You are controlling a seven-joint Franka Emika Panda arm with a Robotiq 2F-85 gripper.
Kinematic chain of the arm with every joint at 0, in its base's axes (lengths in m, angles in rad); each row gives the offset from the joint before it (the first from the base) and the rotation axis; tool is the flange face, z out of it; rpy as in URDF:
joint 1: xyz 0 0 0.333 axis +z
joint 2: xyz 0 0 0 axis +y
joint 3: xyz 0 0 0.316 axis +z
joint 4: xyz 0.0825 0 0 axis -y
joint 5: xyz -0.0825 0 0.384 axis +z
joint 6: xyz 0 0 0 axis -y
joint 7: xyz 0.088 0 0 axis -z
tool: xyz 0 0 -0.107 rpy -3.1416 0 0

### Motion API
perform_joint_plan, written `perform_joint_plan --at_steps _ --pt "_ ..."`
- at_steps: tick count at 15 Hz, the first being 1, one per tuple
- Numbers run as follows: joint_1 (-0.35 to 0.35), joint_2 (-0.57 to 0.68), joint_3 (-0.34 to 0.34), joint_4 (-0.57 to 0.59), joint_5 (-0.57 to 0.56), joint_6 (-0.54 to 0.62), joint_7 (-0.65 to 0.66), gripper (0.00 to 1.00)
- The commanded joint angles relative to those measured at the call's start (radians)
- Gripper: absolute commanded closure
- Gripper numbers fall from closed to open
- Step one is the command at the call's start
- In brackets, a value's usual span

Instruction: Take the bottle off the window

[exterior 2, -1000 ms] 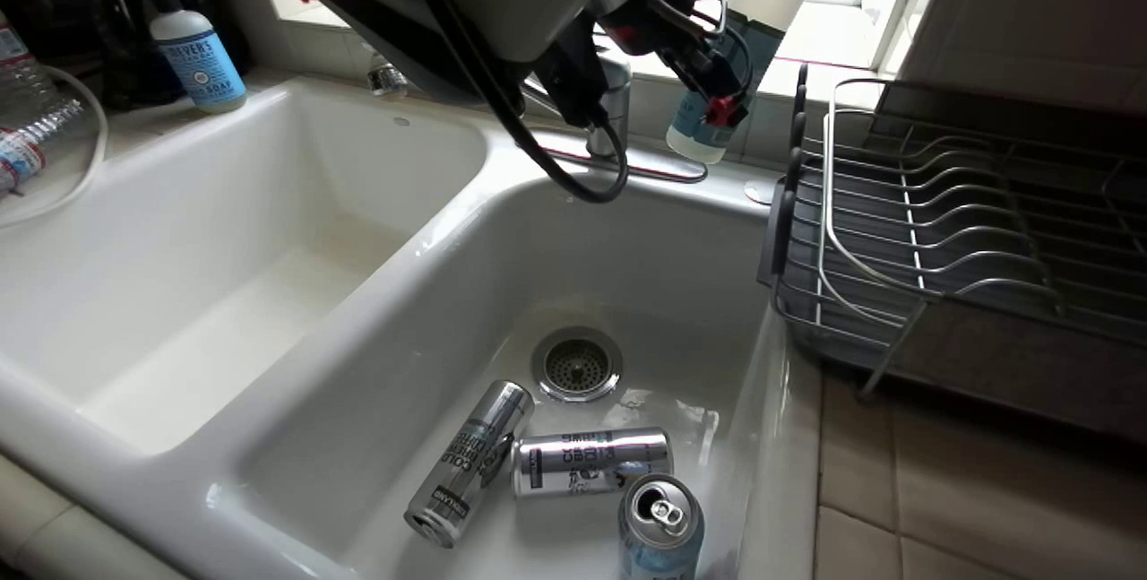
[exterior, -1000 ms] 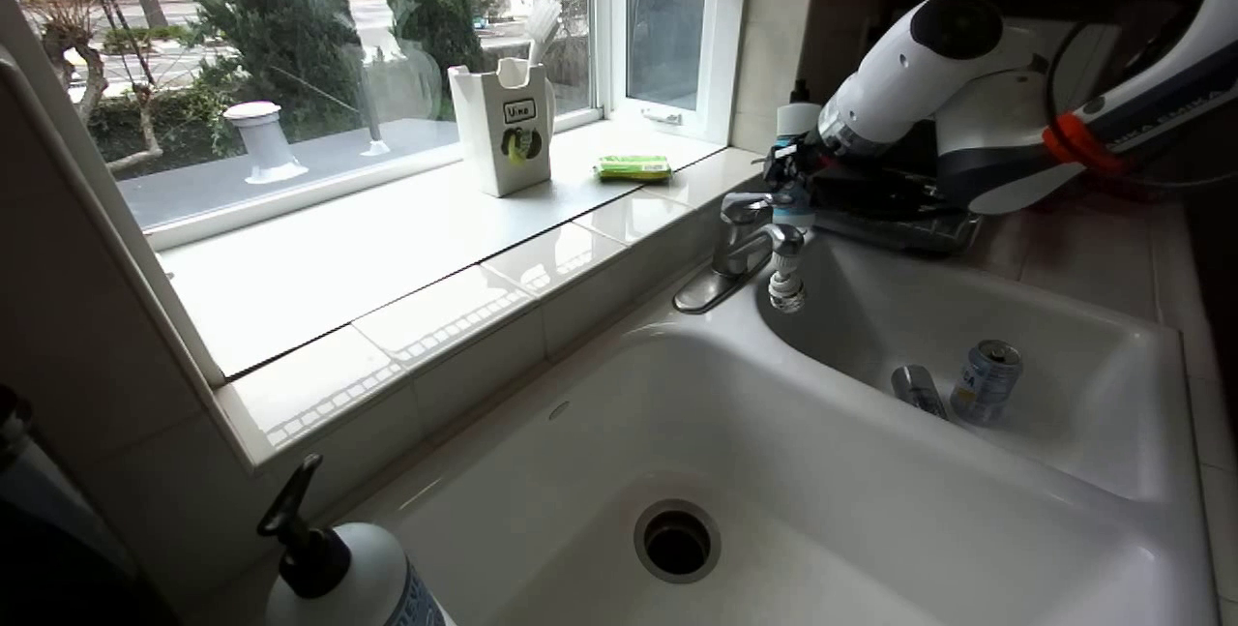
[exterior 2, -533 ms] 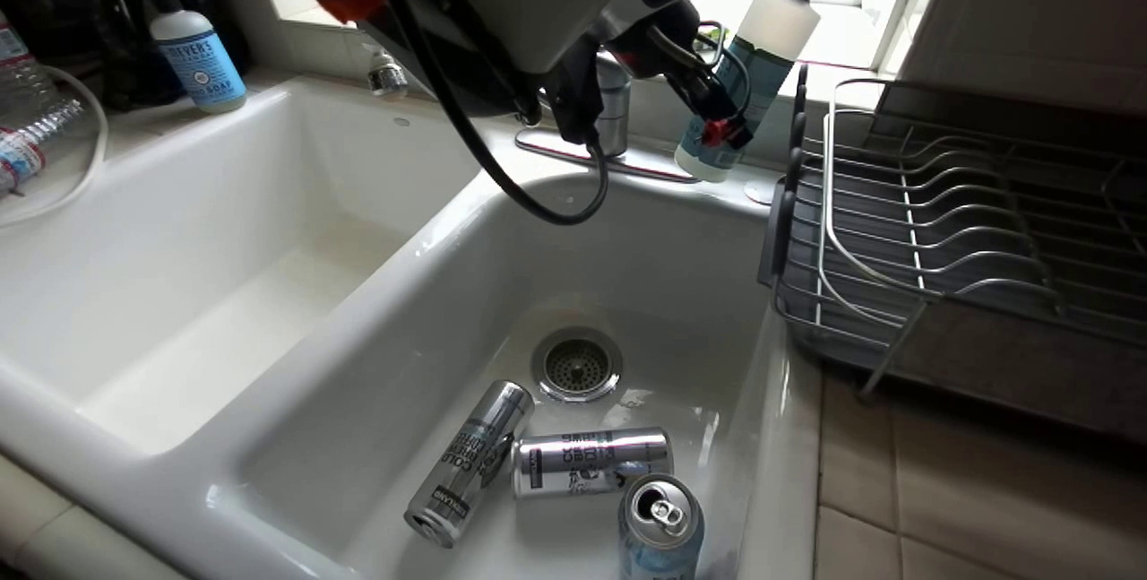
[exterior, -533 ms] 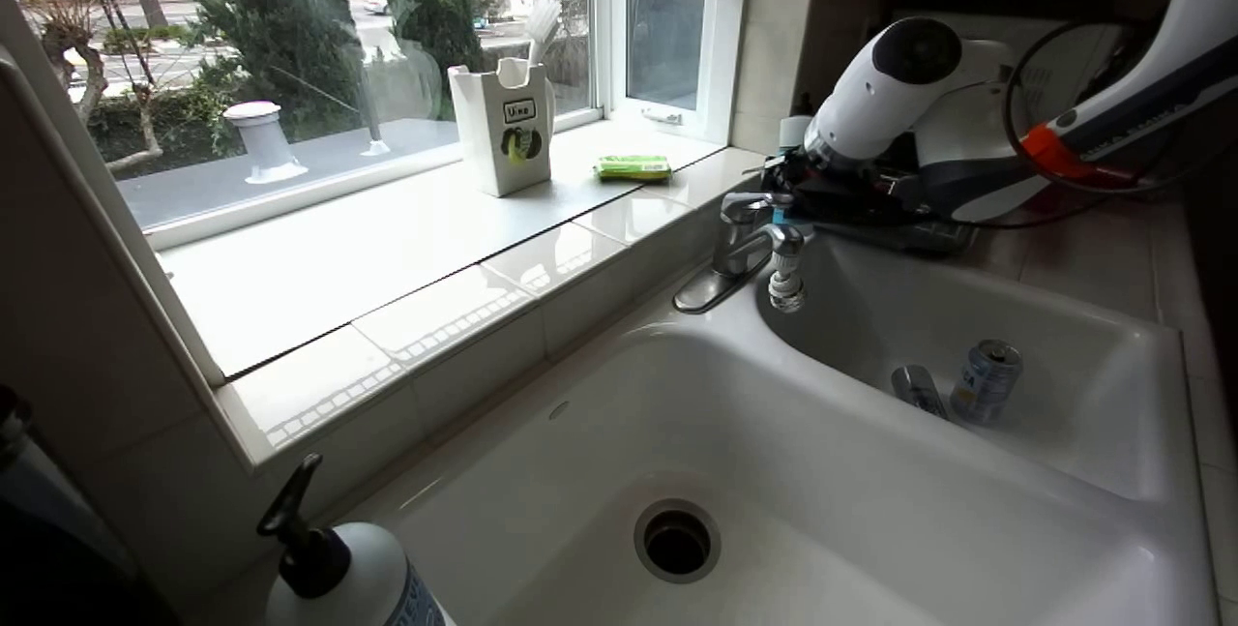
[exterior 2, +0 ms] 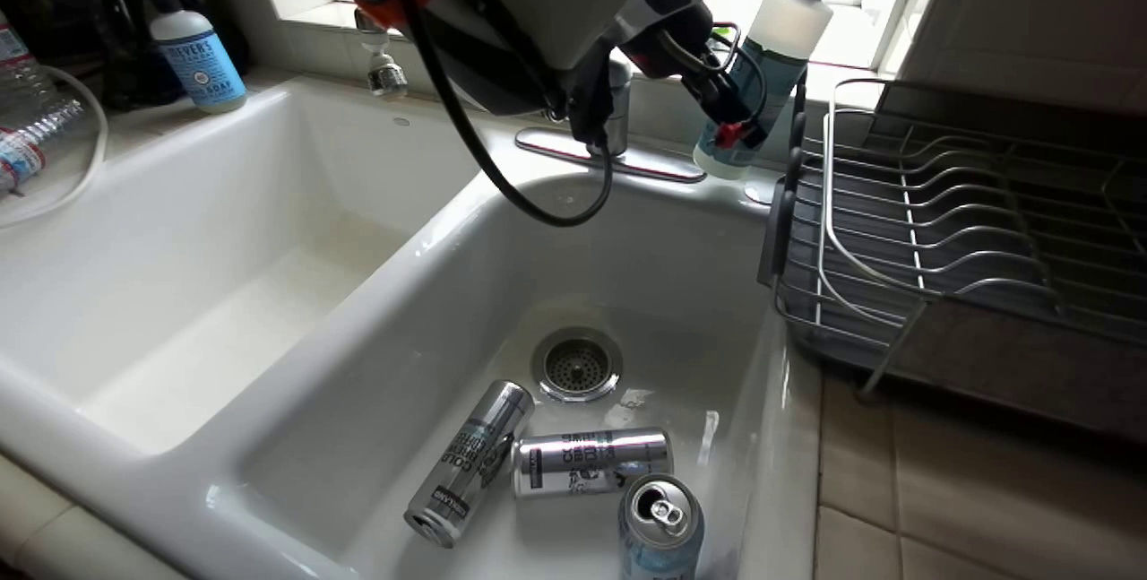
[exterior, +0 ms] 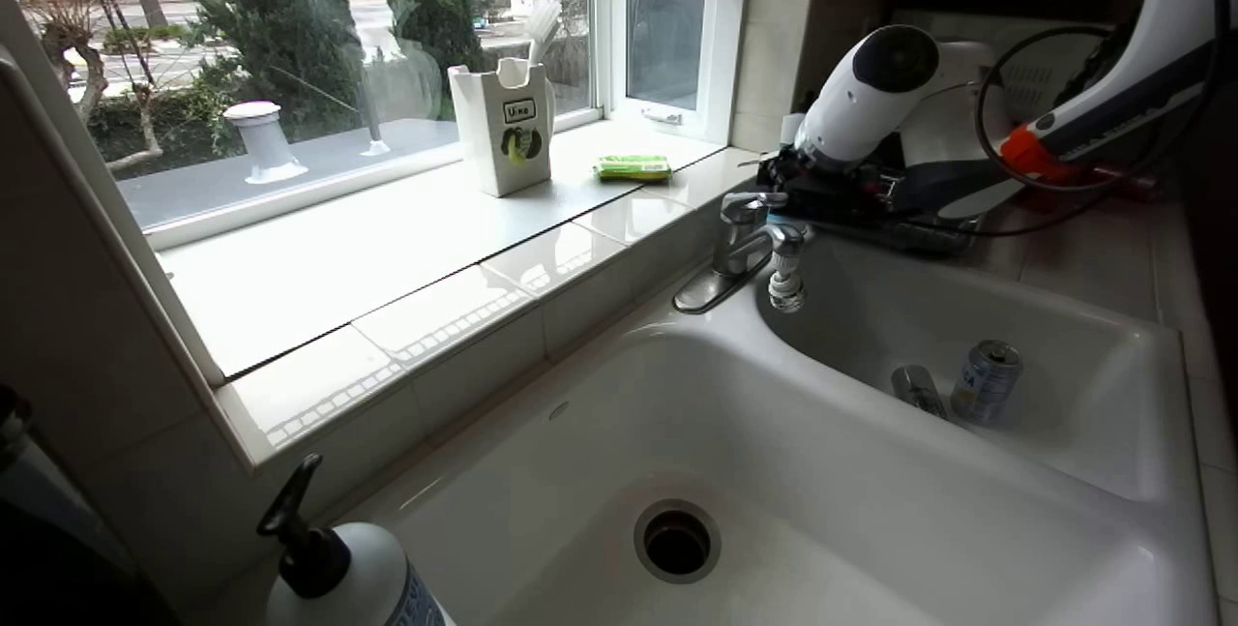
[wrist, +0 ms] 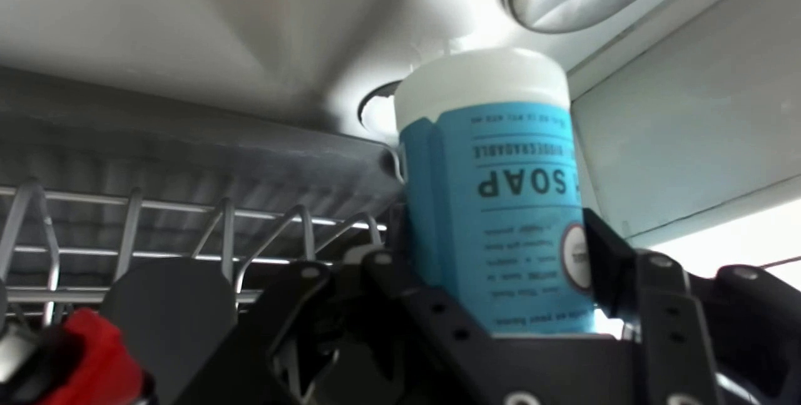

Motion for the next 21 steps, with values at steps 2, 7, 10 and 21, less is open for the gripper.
perform_joint_plan --at_steps 2,7,10,21 --pt "0.005 0.031 -0.006 0.030 -0.023 -0.011 0.044 0.60" --pt "0.002 0.040 -0.013 0.043 -0.077 0.005 0.059 0.60" --pt "-0.005 0.047 -0.014 0.042 -0.098 0.022 0.041 0.60" --pt "-0.014 0.058 -0.015 0.037 -0.116 0.043 0.027 0.10"
